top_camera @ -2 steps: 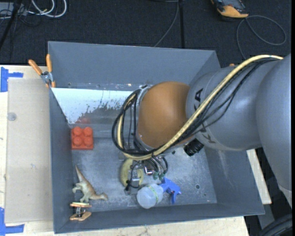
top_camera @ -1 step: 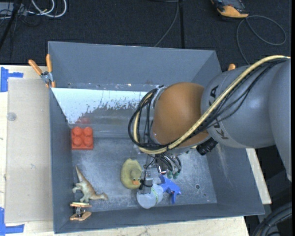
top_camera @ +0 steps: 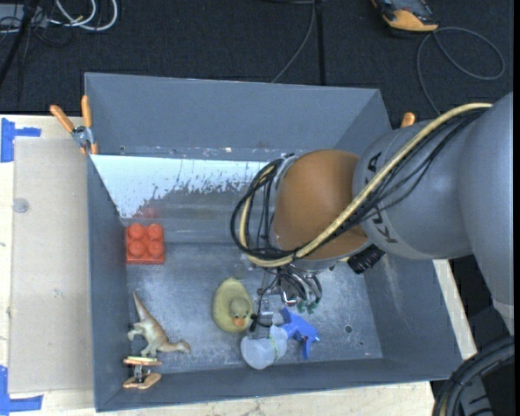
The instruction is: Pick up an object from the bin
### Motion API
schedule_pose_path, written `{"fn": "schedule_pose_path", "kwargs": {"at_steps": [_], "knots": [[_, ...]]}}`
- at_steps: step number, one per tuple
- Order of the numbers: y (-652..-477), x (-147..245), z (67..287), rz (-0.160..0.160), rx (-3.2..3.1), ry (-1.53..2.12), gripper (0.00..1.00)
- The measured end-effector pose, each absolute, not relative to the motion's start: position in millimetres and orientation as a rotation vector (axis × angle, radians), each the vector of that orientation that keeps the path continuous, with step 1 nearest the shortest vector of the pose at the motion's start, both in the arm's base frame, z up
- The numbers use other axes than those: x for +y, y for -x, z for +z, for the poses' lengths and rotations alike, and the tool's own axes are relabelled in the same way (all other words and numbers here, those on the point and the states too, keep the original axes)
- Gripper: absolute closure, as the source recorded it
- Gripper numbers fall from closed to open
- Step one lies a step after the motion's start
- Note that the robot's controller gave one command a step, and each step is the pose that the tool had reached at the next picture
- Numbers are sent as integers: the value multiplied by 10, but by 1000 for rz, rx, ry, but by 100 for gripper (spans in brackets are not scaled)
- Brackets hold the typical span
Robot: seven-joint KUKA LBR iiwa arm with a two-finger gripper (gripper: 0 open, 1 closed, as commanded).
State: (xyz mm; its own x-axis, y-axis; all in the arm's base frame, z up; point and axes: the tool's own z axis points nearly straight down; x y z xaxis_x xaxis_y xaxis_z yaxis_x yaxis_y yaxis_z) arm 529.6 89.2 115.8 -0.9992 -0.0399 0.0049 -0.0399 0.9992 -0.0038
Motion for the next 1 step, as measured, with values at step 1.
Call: {"fn": "schedule_pose_path", "kwargs": {"at_steps": [1], "knots": [[-5319,1078,960,2,-3131,62,0]]}}
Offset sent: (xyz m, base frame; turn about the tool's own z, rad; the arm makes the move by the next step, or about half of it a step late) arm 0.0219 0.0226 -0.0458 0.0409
